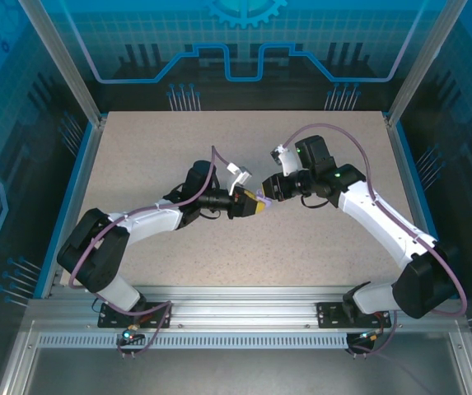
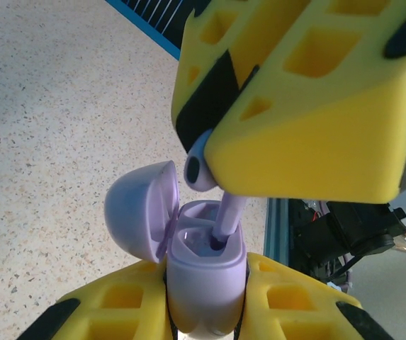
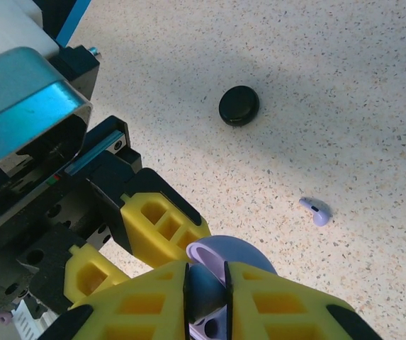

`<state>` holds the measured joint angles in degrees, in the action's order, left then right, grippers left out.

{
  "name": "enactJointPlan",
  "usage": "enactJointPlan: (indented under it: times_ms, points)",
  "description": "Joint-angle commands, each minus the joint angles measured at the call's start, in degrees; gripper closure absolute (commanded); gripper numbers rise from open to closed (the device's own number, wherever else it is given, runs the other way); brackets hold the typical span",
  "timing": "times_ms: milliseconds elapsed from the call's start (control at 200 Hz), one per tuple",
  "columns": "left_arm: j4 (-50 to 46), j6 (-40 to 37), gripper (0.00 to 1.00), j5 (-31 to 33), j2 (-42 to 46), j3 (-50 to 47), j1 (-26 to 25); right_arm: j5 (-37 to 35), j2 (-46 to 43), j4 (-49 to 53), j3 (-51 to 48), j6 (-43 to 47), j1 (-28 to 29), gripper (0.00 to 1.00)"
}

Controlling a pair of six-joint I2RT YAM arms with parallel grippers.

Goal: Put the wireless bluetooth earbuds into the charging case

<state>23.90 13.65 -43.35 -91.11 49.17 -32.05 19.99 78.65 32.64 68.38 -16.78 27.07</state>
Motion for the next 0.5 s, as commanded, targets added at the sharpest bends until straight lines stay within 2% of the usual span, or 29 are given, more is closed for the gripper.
enactJointPlan:
  times_ms: [0, 495]
  points:
    - [3.23, 1.13, 0.93, -1.82, 1.44, 0.82, -0.37, 0.4, -0.56, -0.48, 0.81, -0.72, 0.26, 0.81]
    - [7.68, 4.08, 0.94, 0.59, 2.65, 0.42, -0.27, 0.84, -2.17, 0.76, 0.53, 0.38, 0.35, 0.78]
